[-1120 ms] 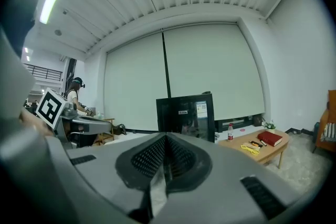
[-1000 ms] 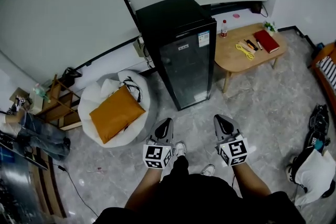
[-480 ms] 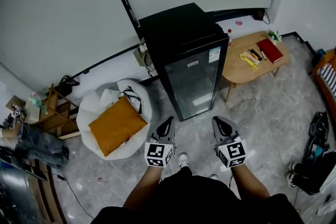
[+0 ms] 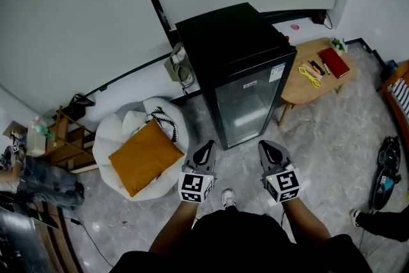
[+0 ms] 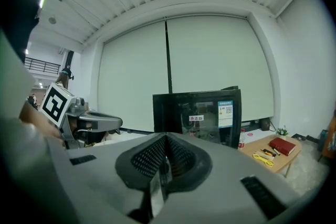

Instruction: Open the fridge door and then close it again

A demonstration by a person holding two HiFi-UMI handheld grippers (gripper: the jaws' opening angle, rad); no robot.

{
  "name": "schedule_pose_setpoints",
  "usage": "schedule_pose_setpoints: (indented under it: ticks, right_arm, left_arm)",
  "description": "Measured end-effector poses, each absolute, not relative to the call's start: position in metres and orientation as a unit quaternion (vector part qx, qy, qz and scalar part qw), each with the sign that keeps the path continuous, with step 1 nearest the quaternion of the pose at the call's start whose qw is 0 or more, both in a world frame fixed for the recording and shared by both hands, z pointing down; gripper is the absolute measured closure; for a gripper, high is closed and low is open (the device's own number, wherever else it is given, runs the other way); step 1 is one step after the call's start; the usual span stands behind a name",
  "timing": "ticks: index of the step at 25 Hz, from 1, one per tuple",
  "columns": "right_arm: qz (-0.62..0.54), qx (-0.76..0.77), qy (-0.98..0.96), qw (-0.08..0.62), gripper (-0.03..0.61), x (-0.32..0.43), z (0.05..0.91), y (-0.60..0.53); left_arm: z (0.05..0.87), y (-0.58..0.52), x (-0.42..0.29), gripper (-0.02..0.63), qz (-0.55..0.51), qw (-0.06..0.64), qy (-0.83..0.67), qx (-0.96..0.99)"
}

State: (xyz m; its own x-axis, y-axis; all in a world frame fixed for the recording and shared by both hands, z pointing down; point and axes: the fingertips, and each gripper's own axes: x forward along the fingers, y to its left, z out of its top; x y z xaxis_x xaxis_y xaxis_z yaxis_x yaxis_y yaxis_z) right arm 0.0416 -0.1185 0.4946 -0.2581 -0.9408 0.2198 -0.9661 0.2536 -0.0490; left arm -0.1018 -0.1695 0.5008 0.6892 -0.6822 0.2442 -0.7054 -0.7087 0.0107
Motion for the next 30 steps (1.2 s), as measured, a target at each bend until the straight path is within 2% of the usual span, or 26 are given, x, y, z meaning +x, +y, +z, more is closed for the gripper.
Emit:
schedule_pose_setpoints:
  ticks: [11, 30]
  right_arm:
    - [0.086, 0.612, -0.781, 0.084, 0.56, 0.022, 0.495, -0.143]
    - [0.107, 0.549, -0.821, 0.114, 0.56, 0.016, 0.531, -0.2]
  left_arm:
    - [0.515, -0.194, -0.107, 0.59, 0.123, 0.054, -0.349, 0.927]
    - [0.556, -0.261, -0.106, 0.589, 0.149, 0.088, -0.401, 0.9]
